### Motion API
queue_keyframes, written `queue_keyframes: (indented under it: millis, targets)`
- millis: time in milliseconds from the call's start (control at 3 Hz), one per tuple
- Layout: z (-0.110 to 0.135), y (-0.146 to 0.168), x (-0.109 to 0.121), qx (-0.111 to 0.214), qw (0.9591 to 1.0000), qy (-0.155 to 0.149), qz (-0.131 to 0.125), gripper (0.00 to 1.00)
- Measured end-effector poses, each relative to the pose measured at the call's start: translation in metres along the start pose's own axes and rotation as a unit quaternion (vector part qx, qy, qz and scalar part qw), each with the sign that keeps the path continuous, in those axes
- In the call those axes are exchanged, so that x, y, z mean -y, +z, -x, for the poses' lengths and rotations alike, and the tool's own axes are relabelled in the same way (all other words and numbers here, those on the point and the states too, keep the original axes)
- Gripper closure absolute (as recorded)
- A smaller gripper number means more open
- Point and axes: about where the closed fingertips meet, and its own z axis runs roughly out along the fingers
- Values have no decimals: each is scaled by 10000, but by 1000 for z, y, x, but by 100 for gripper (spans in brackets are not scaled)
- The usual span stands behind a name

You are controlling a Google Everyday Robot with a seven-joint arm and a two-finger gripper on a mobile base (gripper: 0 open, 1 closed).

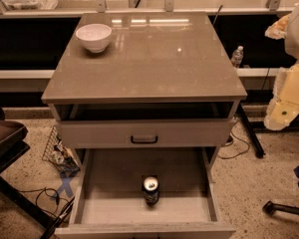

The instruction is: Pick pepsi can from middle drawer and place on counter

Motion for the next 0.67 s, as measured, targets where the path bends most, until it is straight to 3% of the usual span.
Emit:
queue_keyframes:
  millis: [667]
  targets:
    - [0, 11, -5, 95, 9999, 72, 102, 0]
